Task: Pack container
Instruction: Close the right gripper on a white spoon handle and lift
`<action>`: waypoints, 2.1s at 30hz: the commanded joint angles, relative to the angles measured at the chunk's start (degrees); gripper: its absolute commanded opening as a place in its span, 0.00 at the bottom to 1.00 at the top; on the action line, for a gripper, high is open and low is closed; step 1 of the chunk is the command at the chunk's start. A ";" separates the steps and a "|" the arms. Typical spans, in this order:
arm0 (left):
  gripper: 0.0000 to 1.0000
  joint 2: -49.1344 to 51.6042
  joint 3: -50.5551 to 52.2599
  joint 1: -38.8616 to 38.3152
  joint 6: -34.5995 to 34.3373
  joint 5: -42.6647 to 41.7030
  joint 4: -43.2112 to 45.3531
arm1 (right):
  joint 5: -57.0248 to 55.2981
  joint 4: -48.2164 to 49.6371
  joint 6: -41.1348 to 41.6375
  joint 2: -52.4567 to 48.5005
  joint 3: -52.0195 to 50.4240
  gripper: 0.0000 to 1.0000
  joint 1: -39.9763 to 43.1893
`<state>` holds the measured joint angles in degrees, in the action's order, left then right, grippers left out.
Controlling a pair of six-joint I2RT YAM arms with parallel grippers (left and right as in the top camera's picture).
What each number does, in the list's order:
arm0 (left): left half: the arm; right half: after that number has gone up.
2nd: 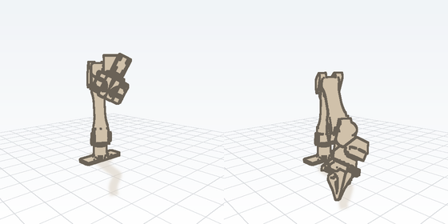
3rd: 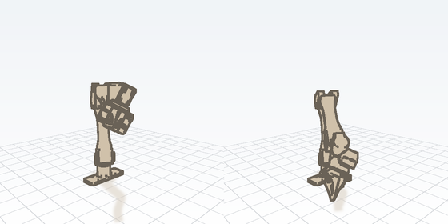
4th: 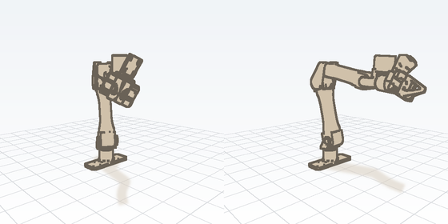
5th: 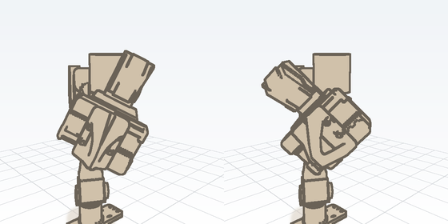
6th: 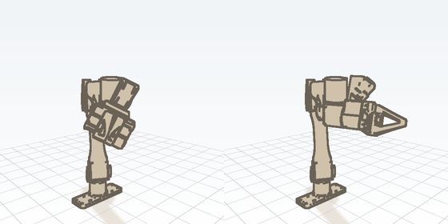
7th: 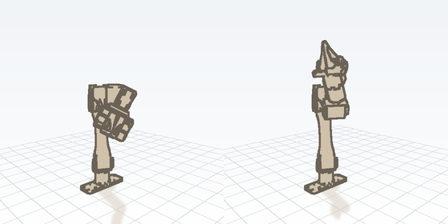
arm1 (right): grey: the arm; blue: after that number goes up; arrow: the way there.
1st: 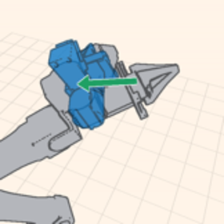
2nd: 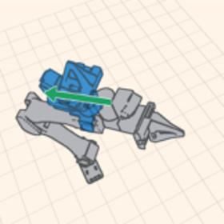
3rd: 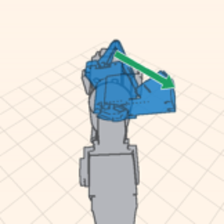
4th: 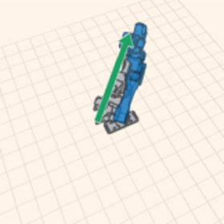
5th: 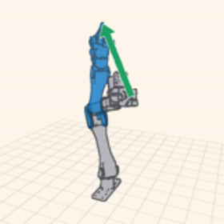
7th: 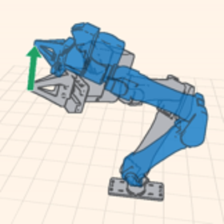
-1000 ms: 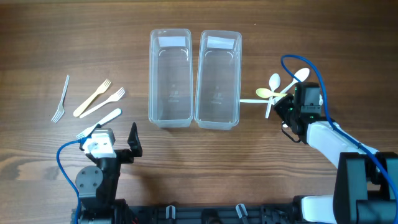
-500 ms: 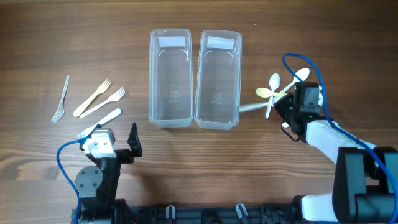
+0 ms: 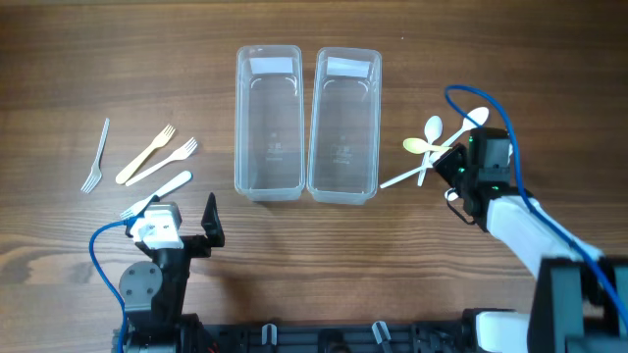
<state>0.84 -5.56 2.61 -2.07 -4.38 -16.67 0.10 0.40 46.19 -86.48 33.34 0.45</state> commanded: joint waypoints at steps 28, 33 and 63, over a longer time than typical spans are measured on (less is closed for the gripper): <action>1.00 -0.46 0.44 -0.26 0.11 -0.50 0.17 | 9.68 -3.32 18.27 -3.06 -0.31 0.44 -4.72; 1.00 -0.46 0.44 -0.26 0.11 -0.50 0.20 | 9.38 -2.99 20.92 -3.65 -0.31 0.46 -5.42; 1.00 -0.46 0.44 -0.26 0.11 -0.50 0.17 | 5.90 -9.92 8.15 4.48 0.20 0.04 -5.38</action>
<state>0.84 -5.56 2.61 -2.09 -4.38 -16.64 8.12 -8.64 58.78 -86.94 33.52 -4.58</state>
